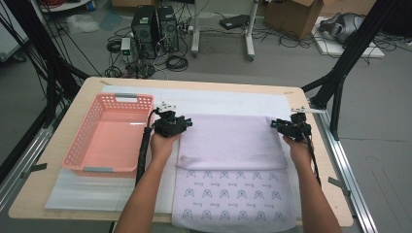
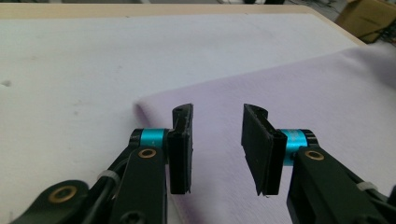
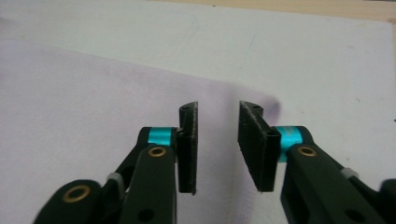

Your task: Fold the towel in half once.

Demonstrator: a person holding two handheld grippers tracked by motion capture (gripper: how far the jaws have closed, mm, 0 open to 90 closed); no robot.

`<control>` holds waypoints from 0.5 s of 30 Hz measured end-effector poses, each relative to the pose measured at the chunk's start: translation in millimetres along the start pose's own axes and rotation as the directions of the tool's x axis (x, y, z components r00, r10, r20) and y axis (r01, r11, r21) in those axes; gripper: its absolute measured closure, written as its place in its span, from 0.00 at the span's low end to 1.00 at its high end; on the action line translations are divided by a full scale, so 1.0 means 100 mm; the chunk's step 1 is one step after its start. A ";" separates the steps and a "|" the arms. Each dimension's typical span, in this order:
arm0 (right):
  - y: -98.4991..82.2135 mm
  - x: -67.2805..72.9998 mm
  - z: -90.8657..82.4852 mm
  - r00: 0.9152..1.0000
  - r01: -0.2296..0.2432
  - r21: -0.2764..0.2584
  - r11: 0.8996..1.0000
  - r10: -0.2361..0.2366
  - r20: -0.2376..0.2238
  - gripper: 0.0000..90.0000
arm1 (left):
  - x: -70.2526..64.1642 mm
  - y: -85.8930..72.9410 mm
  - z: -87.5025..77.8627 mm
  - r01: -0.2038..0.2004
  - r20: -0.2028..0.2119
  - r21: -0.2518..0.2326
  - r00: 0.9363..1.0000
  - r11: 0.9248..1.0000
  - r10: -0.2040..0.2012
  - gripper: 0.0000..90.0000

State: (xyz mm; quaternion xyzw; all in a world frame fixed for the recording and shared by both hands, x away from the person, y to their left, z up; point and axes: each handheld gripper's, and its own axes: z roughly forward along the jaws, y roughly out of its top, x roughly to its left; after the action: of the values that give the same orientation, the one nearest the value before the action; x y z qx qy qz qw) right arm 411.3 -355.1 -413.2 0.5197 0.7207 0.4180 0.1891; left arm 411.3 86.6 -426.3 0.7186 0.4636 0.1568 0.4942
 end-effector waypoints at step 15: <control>-0.25 0.14 -0.54 0.991 -0.015 0.032 0.999 0.019 -0.133 0.59 | -0.30 -0.36 -0.46 -0.029 0.156 -0.022 0.987 0.999 0.033 0.56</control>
State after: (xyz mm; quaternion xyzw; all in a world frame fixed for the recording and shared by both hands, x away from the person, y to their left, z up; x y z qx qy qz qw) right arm 353.0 -367.3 -400.3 0.4995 0.7336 0.4422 0.1291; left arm 346.1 90.5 -428.9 0.7308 0.4106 0.1122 0.5336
